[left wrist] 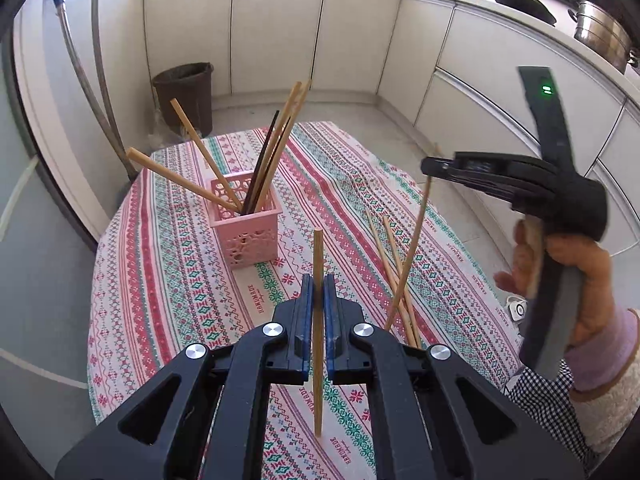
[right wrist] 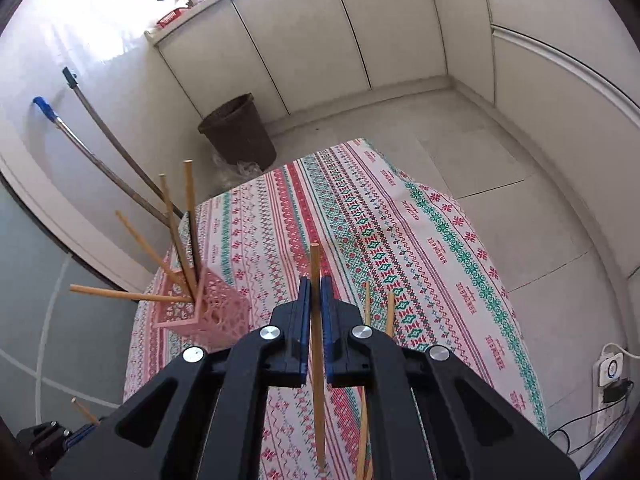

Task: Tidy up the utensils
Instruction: 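Carry both wooden chopsticks to the pink basket and lower them in, then open both grippers above the pink basket and lift away, then move both open grippers toward the two wooden chopsticks on the cloth, then grasp a wooden chopstick with the left gripper while the right gripper grasps the other, then carry both held chopsticks over the pink basket and lower them in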

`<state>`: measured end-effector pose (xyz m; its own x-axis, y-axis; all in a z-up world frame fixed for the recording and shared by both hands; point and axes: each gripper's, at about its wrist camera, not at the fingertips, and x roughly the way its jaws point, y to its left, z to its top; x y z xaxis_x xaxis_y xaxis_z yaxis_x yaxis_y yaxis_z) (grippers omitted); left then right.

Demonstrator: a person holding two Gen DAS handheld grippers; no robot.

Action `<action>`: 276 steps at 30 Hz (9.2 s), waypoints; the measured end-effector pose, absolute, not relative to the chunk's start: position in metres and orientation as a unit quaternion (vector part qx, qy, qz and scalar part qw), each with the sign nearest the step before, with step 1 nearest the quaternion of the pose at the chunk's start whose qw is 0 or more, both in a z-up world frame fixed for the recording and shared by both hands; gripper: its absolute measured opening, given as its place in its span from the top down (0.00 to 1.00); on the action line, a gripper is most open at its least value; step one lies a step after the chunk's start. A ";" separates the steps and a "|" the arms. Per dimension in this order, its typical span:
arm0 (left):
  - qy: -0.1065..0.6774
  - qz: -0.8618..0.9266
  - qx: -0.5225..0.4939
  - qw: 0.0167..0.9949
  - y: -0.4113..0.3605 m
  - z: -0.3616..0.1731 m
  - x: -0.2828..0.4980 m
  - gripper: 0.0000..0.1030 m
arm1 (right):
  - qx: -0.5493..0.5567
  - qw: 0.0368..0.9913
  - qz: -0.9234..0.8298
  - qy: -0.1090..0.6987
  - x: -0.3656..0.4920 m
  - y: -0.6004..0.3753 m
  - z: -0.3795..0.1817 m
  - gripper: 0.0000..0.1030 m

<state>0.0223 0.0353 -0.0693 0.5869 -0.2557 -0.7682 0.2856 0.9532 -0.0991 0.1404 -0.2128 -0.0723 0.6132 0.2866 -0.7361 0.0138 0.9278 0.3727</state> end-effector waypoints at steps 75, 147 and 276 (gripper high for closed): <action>0.266 -0.008 -0.102 0.959 0.119 0.036 0.087 0.70 | 0.128 0.935 0.171 0.282 0.168 -0.096 0.050 0.79; 0.308 0.003 0.010 0.951 0.025 -0.046 0.016 0.12 | 0.020 0.953 -0.017 0.303 0.045 -0.173 -0.025 0.07; 0.265 -0.036 -0.049 0.962 0.105 0.053 0.012 0.96 | 0.158 0.952 0.169 0.199 0.047 -0.227 0.110 0.95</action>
